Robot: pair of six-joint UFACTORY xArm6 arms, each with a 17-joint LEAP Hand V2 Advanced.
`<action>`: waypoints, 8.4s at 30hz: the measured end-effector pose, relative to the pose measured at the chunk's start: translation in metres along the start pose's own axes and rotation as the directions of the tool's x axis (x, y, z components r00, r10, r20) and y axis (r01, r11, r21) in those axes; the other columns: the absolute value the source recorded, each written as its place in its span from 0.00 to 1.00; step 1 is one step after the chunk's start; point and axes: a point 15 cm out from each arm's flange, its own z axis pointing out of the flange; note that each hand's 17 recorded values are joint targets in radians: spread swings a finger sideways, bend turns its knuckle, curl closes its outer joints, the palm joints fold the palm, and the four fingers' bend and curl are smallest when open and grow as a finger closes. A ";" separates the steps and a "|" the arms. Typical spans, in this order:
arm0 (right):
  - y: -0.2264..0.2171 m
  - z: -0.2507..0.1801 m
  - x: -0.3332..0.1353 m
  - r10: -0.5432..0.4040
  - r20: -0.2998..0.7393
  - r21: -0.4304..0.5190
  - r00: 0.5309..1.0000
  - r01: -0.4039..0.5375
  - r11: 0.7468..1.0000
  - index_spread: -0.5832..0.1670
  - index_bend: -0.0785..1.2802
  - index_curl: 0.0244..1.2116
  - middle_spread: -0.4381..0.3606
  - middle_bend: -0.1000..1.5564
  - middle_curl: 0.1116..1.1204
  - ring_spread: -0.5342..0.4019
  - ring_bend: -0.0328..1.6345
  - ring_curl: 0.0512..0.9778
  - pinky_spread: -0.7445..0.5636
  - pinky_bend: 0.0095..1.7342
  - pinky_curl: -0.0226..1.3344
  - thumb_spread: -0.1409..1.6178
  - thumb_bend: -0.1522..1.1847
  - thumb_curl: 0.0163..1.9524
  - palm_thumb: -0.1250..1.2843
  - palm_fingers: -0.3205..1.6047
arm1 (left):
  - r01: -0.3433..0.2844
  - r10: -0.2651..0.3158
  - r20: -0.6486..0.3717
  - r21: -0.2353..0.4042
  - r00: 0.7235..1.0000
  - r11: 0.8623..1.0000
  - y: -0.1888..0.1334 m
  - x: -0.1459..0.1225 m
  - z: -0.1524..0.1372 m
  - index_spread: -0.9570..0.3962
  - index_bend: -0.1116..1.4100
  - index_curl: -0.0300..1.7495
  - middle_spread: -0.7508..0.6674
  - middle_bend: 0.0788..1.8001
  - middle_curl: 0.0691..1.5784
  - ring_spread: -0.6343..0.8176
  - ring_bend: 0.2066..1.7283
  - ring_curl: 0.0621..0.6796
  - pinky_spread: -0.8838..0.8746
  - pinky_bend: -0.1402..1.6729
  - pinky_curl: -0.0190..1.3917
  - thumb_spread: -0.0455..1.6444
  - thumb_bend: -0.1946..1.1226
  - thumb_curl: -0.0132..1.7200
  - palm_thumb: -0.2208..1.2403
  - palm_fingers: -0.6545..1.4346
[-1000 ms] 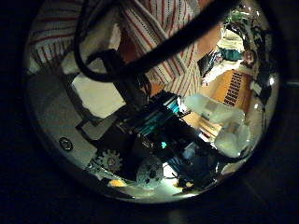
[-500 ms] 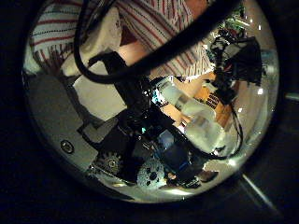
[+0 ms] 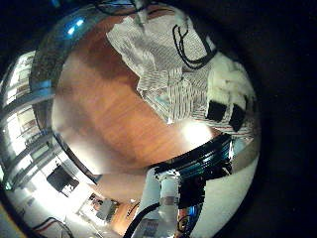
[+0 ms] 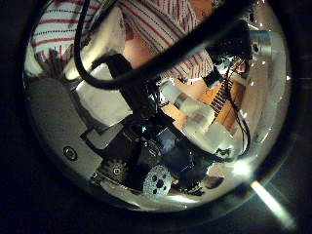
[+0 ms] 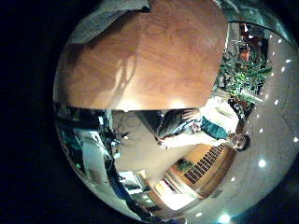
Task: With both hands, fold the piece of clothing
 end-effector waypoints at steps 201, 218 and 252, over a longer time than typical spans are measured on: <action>-0.068 -0.174 -0.095 -0.387 -0.253 0.315 0.887 0.454 0.834 0.35 0.76 0.79 0.32 0.77 0.77 0.31 0.81 0.75 0.37 0.72 0.62 0.74 0.11 0.33 0.79 0.72 | 0.272 -0.258 -0.147 0.084 0.955 0.959 0.114 -0.129 0.128 0.70 0.19 0.23 0.66 0.06 0.17 0.55 0.36 0.30 0.61 0.31 0.29 0.77 0.14 0.18 0.40 0.40; -0.078 -0.124 -0.283 -0.643 -0.118 0.190 0.756 0.653 0.733 0.34 0.74 0.80 0.31 0.76 0.77 0.31 0.79 0.75 0.35 0.71 0.60 0.72 0.10 0.33 0.79 0.73 | 0.342 -0.308 -0.224 0.132 0.925 0.930 0.129 -0.134 0.127 0.70 0.19 0.24 0.64 0.06 0.18 0.52 0.36 0.29 0.60 0.30 0.28 0.79 0.15 0.19 0.50 0.41; -0.002 -0.206 -0.170 -0.493 0.123 0.294 0.861 0.443 0.847 0.30 0.21 0.36 0.41 0.25 0.31 0.42 0.51 0.34 0.72 0.49 0.36 0.67 0.10 0.27 0.77 0.27 | 0.307 -0.285 -0.185 0.101 0.941 0.946 0.125 -0.117 0.087 0.69 0.19 0.24 0.65 0.06 0.18 0.53 0.36 0.29 0.61 0.31 0.28 0.78 0.13 0.17 0.43 0.40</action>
